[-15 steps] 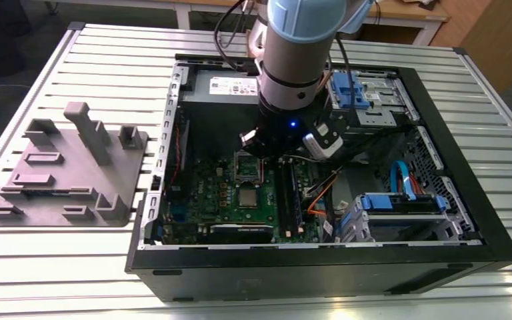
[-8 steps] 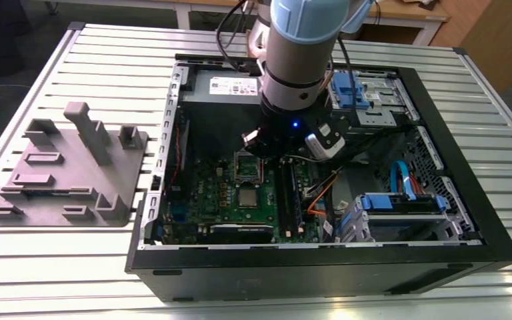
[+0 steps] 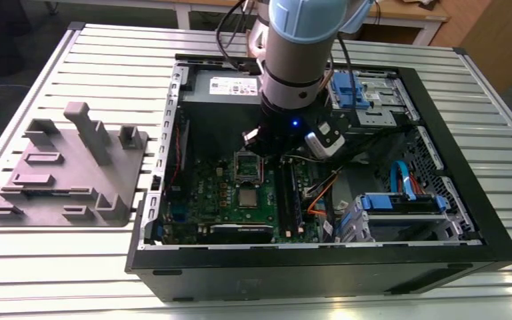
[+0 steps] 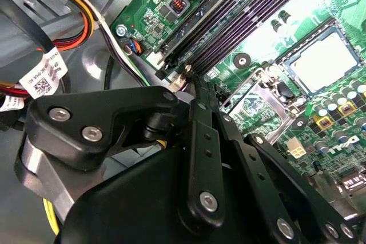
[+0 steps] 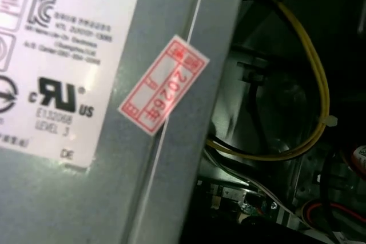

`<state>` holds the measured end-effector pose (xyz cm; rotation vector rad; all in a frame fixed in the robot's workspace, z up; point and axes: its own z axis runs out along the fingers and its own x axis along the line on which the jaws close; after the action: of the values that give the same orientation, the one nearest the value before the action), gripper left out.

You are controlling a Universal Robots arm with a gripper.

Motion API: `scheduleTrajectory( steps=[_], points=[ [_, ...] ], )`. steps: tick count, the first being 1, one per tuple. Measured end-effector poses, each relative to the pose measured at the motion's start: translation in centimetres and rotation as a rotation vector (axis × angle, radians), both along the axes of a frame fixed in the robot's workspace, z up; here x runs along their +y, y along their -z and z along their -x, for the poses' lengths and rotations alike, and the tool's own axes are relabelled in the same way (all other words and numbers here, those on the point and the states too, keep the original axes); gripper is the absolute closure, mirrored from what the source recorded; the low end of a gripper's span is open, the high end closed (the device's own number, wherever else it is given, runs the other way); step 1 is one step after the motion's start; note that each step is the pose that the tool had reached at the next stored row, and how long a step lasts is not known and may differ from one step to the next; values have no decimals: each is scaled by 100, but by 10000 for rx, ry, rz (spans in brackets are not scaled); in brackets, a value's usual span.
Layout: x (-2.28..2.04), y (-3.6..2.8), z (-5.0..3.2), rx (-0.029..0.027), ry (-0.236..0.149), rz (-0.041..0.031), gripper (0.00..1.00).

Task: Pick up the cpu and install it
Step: 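Close the cpu cover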

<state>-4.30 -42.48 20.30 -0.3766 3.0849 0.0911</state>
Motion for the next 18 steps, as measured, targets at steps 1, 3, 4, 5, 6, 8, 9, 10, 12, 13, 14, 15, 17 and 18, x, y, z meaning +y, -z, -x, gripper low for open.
scheduleTrajectory(
  steps=[1,3,4,5,6,8,9,10,12,13,14,15,17,18],
  points=[
    [1,0,5,-14,0,-3,90],
    [2,0,19,-41,0,-3,90],
    [3,0,28,-57,1,-3,90],
    [3,0,37,-73,1,-1,90],
    [3,-1,44,-89,1,-1,90],
    [3,0,57,-118,1,-4,90],
    [3,0,65,-130,0,-3,90],
    [2,0,74,-146,0,-3,90],
    [3,0,91,-178,-1,-3,90],
    [3,-1,97,-189,-1,-4,90],
    [2,-4,102,-195,-2,-3,90],
    [2,-10,107,-201,-3,-2,90],
    [2,-29,113,-209,-9,-3,90],
    [2,-43,114,-209,-12,-3,90]
  ],
)
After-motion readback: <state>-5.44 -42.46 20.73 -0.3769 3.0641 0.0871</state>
